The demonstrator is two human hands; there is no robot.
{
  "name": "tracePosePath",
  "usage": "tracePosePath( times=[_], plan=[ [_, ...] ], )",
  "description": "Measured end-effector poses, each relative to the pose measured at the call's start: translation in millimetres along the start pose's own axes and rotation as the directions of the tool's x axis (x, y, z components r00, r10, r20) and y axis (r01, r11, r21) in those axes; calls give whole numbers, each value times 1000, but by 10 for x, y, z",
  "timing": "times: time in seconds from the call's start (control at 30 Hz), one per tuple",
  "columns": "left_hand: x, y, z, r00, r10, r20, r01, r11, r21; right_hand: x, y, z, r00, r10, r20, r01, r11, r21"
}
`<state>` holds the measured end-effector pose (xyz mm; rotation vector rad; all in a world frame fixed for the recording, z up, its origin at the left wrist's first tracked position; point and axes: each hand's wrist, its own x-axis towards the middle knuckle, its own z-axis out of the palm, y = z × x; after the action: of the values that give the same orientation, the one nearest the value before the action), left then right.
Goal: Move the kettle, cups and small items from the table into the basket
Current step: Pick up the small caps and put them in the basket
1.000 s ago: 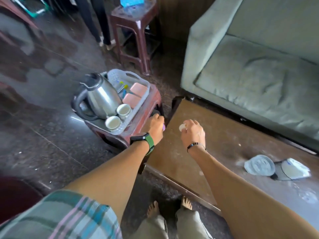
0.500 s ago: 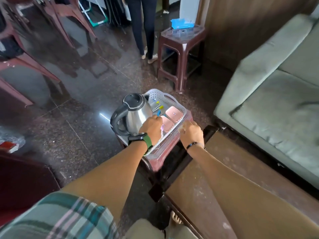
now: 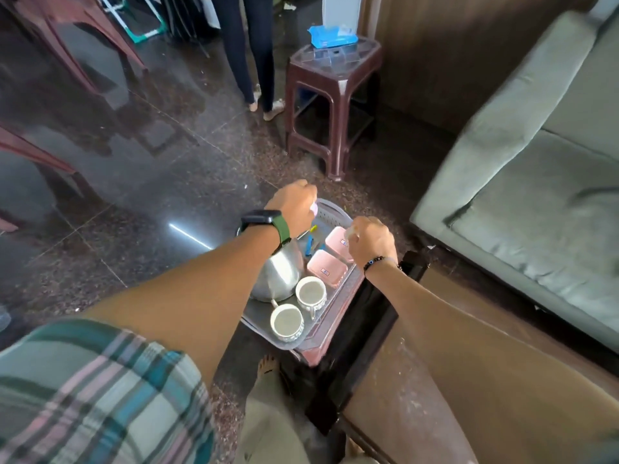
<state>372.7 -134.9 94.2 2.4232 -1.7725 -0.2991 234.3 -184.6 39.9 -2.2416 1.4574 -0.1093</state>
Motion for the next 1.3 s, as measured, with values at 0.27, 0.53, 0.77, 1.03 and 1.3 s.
tracePosePath(
  times=[0.27,0.53,0.77,1.03,1.3],
  plan=[
    [710,-803,-113,998,64,23,-63,997,-50,578,-588,285,984,167,-55,-161,982,102],
    [1231,-1258,283,975,159,157,-150,986,-70,1050,-746,585,964,264,-37,-256,955,146],
    [1447,-1424,837,943,215,253,-197,976,-95,1381,-506,924,955,295,-23,-291,951,102],
    [1745,-1527,1322,935,235,264,-221,972,-85,1691,-404,1261,986,163,32,-162,986,-39],
    [1792,-1574,1571,897,381,223,-410,907,100,1836,-584,1487,982,7,191,39,971,-236]
  ],
)
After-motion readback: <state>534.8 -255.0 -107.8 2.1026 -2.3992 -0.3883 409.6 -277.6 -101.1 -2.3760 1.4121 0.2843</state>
